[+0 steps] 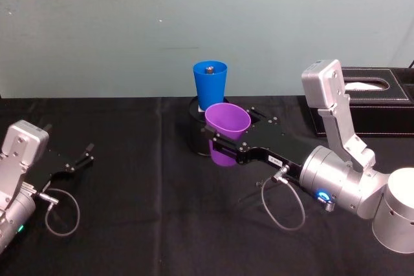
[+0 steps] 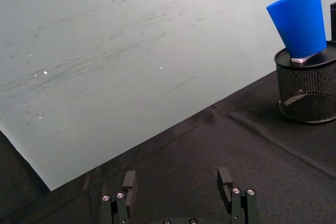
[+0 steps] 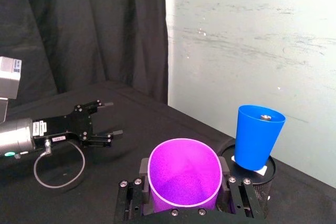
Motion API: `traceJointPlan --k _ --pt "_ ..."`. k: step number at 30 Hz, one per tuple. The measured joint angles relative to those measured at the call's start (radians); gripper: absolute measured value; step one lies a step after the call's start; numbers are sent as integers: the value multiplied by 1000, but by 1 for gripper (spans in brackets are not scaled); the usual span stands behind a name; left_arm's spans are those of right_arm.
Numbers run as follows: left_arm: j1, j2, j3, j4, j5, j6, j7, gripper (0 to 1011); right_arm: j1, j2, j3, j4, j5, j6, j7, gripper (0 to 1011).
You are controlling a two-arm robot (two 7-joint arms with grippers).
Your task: Pick up one cup with a gripper and tap it against the other cup.
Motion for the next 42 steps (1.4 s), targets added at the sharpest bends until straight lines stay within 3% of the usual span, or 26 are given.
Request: traceJointPlan --k 42 --pt "0 0 0 0 0 0 0 1000 0 0 0 0 0 0 0 728"
